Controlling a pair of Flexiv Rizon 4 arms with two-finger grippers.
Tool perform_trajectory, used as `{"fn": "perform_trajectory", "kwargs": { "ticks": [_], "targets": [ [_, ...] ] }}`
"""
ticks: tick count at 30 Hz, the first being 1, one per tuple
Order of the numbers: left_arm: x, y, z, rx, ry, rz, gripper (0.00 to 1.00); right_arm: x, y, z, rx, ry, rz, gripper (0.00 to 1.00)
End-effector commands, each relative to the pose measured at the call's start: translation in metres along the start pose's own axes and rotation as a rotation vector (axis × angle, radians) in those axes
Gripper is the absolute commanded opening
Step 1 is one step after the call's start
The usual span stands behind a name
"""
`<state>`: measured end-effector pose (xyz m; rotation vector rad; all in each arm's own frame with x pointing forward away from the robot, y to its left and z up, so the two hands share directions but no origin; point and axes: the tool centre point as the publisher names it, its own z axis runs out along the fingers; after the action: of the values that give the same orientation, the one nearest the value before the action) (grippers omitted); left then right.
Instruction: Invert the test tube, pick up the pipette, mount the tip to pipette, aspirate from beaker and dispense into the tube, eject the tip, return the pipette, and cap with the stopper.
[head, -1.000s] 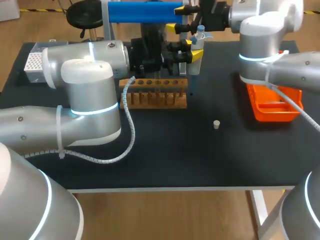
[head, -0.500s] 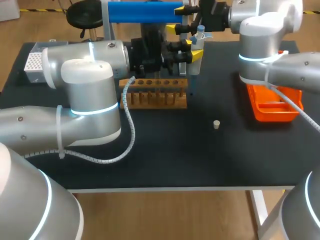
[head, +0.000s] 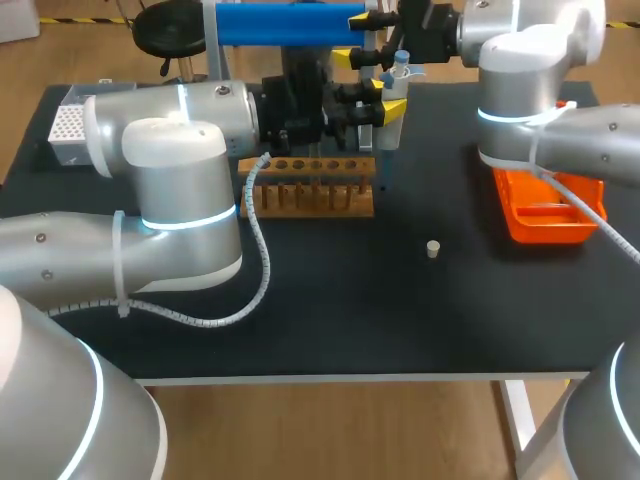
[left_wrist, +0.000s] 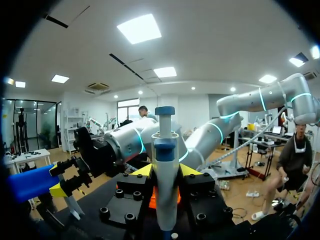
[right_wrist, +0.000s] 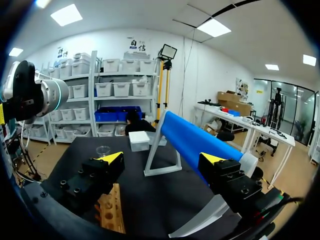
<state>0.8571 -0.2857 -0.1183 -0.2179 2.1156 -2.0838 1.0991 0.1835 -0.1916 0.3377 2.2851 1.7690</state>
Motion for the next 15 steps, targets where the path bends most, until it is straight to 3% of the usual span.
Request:
{"fn": "perform_trajectory", "kwargs": {
  "ticks": [1, 7, 15],
  "targets": [
    [0.000, 0.001, 0.001, 0.004, -0.001, 0.001, 0.00, -0.001, 0.000, 0.001, 0.002, 0.001, 0.000, 1.00],
    [-0.002, 0.000, -0.014, -0.039, -0.045, -0.005, 0.00, -0.001, 0.000, 0.001, 0.002, 0.001, 0.000, 1.00],
    [-0.005, 0.002, -0.103, -0.118, -0.274, -0.041, 0.00, -0.001, 0.000, 0.001, 0.002, 0.001, 0.000, 1.00]
  ]
}}
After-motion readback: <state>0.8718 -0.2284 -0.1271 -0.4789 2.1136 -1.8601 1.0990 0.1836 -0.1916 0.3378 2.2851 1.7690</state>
